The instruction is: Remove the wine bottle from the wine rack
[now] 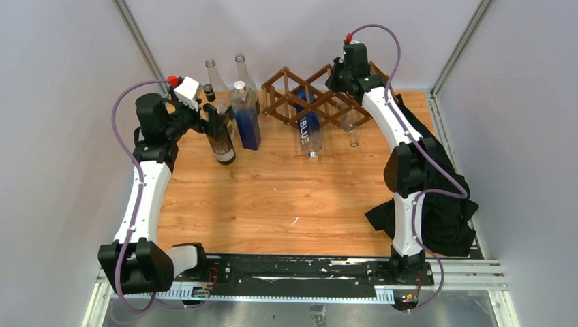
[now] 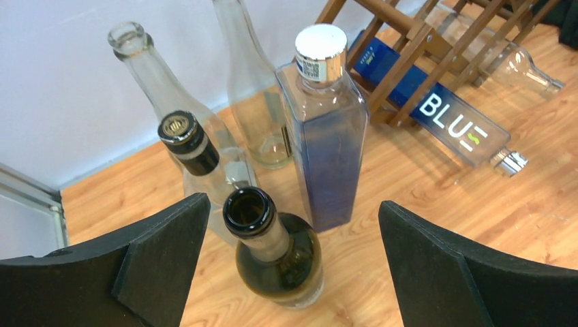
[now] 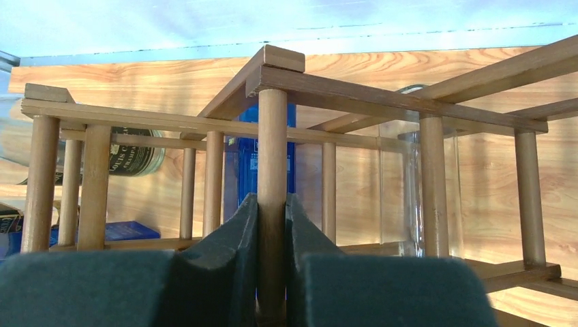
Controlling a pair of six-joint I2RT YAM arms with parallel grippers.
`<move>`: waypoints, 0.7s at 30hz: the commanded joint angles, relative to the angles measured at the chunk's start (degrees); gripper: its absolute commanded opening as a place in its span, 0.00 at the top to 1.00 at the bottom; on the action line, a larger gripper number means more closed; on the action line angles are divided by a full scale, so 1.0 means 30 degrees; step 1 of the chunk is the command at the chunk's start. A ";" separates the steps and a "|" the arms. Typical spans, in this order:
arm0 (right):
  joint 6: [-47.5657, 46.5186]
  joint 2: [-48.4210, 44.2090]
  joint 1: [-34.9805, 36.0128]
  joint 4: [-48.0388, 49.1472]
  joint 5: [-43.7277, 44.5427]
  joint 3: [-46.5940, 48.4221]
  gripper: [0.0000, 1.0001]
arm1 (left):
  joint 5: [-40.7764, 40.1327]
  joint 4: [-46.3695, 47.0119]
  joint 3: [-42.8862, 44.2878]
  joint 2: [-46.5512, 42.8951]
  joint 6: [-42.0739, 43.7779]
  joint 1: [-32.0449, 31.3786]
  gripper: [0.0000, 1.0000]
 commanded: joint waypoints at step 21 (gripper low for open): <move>0.1669 -0.5882 -0.2338 0.1391 0.3853 -0.7163 0.28 | 0.0761 -0.2778 0.0621 -0.1498 0.0703 0.0014 0.00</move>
